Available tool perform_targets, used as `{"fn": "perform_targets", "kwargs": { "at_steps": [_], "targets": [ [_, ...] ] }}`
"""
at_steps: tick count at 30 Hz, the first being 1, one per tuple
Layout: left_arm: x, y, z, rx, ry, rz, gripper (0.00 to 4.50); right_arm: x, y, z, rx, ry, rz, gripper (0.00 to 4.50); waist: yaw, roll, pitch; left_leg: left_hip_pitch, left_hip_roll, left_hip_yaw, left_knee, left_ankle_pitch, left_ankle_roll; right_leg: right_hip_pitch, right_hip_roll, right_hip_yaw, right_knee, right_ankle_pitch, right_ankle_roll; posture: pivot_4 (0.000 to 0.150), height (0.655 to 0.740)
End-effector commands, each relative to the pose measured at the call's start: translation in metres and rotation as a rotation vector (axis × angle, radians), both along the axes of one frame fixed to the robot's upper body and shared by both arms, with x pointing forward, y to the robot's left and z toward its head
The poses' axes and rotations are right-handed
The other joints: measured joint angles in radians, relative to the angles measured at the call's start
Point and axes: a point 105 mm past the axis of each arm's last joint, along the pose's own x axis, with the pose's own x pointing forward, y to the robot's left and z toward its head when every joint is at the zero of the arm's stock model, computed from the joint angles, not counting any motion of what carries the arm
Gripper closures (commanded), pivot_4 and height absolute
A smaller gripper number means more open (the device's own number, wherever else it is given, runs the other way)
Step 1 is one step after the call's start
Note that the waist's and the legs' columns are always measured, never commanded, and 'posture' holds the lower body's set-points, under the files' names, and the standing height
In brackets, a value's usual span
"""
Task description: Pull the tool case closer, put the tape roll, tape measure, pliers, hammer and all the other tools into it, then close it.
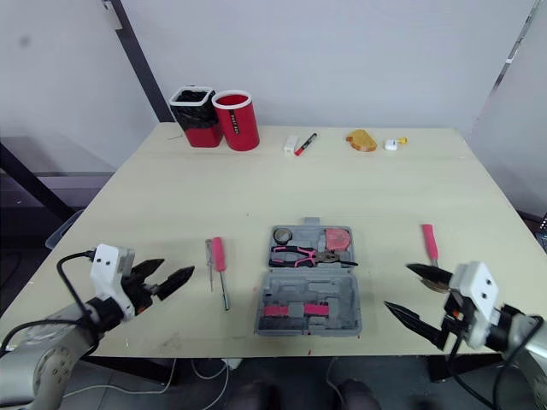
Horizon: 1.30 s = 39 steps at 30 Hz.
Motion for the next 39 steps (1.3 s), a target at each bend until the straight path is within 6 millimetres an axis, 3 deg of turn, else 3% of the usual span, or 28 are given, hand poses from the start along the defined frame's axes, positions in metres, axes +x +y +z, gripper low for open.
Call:
{"fn": "perform_targets", "kwargs": {
  "at_steps": [1,6,11,21,30,33,34,39],
  "targets": [
    [0.012,0.005,-0.001,0.057,0.053,0.121,0.08,0.002,0.033,0.022,0.018,-0.071,0.137,0.03,0.002,-0.001,0.000,0.000,-0.001,-0.001,0.000,0.000,0.000,0.000,0.001,0.000,0.000,0.000,0.000,0.150,0.7400],
    [0.030,-0.005,-0.008,0.066,0.107,0.171,0.08,0.012,0.055,0.039,0.039,-0.115,0.224,0.03,0.007,-0.004,0.001,-0.002,-0.002,-0.003,0.000,0.000,0.000,0.001,0.001,-0.001,-0.001,0.001,-0.001,0.150,0.7400],
    [0.044,-0.016,-0.016,0.069,0.145,0.184,0.08,0.017,0.065,0.041,0.039,-0.113,0.254,0.03,0.010,-0.005,0.001,-0.002,-0.003,-0.004,0.000,0.000,0.000,0.001,0.001,-0.002,-0.001,0.001,-0.001,0.150,0.7400],
    [0.055,-0.027,-0.023,0.087,0.157,0.206,0.08,0.016,0.060,0.041,0.021,-0.103,0.225,0.03,0.009,-0.005,0.001,-0.002,-0.003,-0.004,0.000,0.000,0.000,0.001,0.001,-0.002,0.000,0.002,0.001,0.150,0.7400],
    [0.054,-0.020,-0.025,0.088,0.161,0.233,0.08,0.014,0.061,0.041,0.021,-0.095,0.217,0.03,0.009,-0.006,0.001,-0.002,-0.003,-0.004,0.001,0.000,0.000,0.001,0.001,-0.002,0.000,0.002,0.001,0.150,0.7400],
    [0.054,-0.019,-0.025,0.089,0.161,0.236,0.84,0.014,0.061,0.041,0.022,-0.091,0.215,0.00,0.009,-0.005,0.001,-0.002,-0.003,-0.005,0.001,0.000,0.000,0.001,0.001,-0.003,0.000,0.002,0.001,0.150,0.7400],
    [0.054,-0.019,-0.025,0.090,0.162,0.235,1.38,0.013,0.061,0.041,0.022,-0.090,0.214,0.00,0.009,-0.005,0.001,-0.002,-0.003,-0.005,0.001,0.000,0.000,0.001,0.001,-0.003,0.000,0.002,0.001,0.150,0.7400],
    [0.056,-0.024,-0.029,0.095,0.174,0.222,1.54,0.016,0.060,0.039,0.021,-0.088,0.210,0.00,0.009,-0.005,0.001,-0.002,-0.003,-0.005,0.001,0.000,0.000,0.001,0.001,-0.003,0.000,0.002,0.001,0.150,0.7400]
  ]
}}
